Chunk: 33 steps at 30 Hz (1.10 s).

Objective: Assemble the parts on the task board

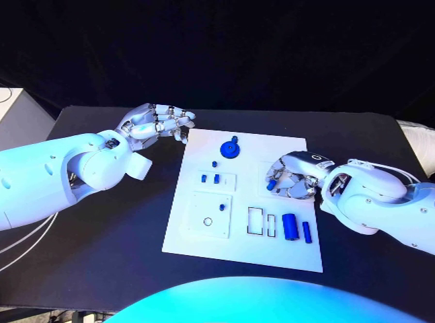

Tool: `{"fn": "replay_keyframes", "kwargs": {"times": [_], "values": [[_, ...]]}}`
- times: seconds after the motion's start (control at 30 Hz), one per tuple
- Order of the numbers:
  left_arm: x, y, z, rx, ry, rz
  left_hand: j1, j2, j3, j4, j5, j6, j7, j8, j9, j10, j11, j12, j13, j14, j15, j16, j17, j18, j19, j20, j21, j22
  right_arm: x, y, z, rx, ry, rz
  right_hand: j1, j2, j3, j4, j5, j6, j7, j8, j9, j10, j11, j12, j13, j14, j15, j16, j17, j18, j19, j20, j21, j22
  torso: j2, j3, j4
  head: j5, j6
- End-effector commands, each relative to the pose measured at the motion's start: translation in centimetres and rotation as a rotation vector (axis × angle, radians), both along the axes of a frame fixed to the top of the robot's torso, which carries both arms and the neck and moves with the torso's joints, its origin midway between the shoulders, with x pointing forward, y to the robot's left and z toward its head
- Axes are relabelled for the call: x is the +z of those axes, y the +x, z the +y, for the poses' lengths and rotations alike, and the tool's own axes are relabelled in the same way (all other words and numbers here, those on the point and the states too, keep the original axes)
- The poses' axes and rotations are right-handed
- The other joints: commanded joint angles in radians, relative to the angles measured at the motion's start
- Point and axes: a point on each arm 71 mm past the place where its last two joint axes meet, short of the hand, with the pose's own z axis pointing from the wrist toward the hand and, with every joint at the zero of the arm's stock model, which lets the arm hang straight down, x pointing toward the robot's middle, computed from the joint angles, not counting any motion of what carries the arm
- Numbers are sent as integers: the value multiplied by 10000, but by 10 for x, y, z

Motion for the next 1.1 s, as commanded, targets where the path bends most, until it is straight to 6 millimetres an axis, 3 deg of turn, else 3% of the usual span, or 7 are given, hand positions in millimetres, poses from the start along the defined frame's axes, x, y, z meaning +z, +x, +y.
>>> {"fn": "replay_keyframes", "kwargs": {"times": [0.03, 0.5, 0.57, 0.63, 0.8, 1.1], "values": [[1, -1, -2, -213, -142, 15, 83, 4, -31, 30, -19, -81, 4, -35, -10, -98, 2, 33, 15, 3, 54, -50, -15, 128, 83, -10, -52, -21, 0, -1, 3, 193, -114, -226, 47, -122, 285, 89, -10, 164, -18, 65, 20, 223, -51, -101, -16, 191, -115, 13, -4, -122, 92, -3, 83, 84, -9, 0, -1, -1, 1], [0, -1, -2, -275, -145, 61, 52, 34, -52, 85, -18, -94, 13, -31, -11, -116, 11, 43, 20, 2, 63, -50, -14, 127, 94, -4, -77, -38, 4, -1, 5, 4, 280, -754, -135, -211, 1083, 361, -112, 436, -119, 143, 111, 890, -184, -329, 15, 225, -235, 73, 60, -169, 207, -100, 267, 319, -5, 6, -1, 3, 1], [0, -1, -2, -275, -143, 63, 52, 34, -52, 85, -18, -94, 13, -31, -11, -116, 11, 43, 20, 2, 63, -50, -14, 127, 94, -4, -77, -38, 4, 0, 5, -56, 338, -831, -156, -146, 1202, 397, -134, 481, -139, 172, 137, 972, -206, -353, 22, 234, -255, 93, 92, -179, 232, -118, 311, 368, -8, 6, -4, -2, 1], [0, -1, -2, -276, -142, 66, 52, 34, -52, 85, -18, -94, 13, -31, -11, -116, 11, 43, 20, 2, 63, -50, -14, 127, 94, -4, -77, -38, 5, 0, 6, -143, 409, -919, -138, -78, 1413, 405, -520, 525, -167, 209, 176, 1045, -235, -410, 25, 251, -278, 130, 148, -193, 265, -143, 370, 436, -10, 4, -8, -3, 1], [0, -1, -2, -283, -140, 74, 52, 34, -52, 85, -18, -94, 13, -31, -11, -116, 11, 43, 20, 2, 63, -50, -14, 127, 94, -4, -77, -38, 7, 0, 5, -347, 640, -1009, -3, 123, 1850, 233, -661, 782, -292, 436, 341, 1400, -356, -407, 91, 285, -375, 205, 253, -244, 378, -219, 598, 671, -7, 1, -3, -1, 1], [0, -1, -2, -262, -127, 80, 50, 44, -58, 101, -17, -100, 13, -30, -12, -123, 12, 47, 22, 0, 65, -51, -13, 127, 99, -1, -88, -45, 9, -2, 1, -754, 1276, -723, -13, 176, 2106, 51, -724, 846, -336, 581, 493, 1625, -416, -471, 141, 296, -426, 235, 284, -276, 442, -280, 737, 822, -14, 1, -5, 14, 1]]}}
